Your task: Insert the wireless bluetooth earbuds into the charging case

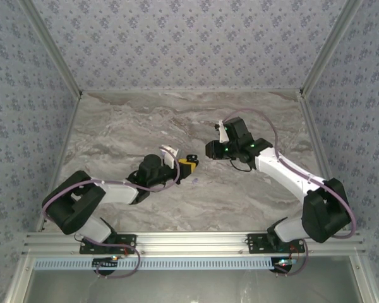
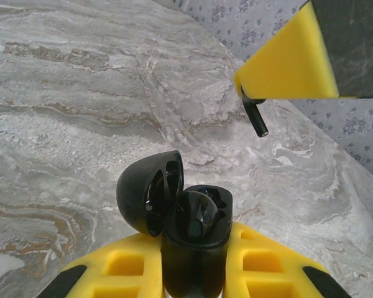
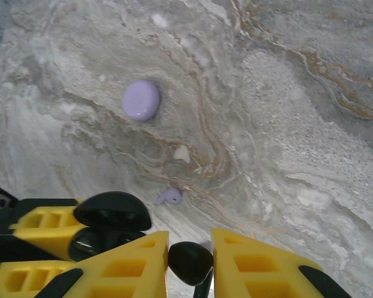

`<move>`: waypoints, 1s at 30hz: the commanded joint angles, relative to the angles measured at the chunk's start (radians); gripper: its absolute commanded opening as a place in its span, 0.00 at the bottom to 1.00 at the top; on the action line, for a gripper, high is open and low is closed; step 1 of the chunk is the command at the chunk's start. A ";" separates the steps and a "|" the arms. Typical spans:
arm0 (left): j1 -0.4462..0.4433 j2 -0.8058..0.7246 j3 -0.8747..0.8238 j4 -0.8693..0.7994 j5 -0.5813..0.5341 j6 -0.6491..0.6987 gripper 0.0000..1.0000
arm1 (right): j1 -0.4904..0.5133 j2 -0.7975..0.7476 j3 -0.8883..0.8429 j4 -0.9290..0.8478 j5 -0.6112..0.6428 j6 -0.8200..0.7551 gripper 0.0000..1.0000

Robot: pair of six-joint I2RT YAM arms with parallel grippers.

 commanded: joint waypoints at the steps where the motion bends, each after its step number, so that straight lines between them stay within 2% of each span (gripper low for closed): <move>1: -0.016 0.014 0.022 0.107 -0.023 -0.007 0.15 | 0.011 -0.038 0.040 0.035 -0.027 -0.015 0.22; 15: -0.052 0.037 0.013 0.235 -0.054 0.003 0.15 | 0.072 -0.094 0.041 0.080 0.028 -0.044 0.23; 30: -0.061 0.022 0.030 0.253 -0.063 -0.011 0.15 | 0.095 -0.083 0.050 0.093 0.028 -0.057 0.23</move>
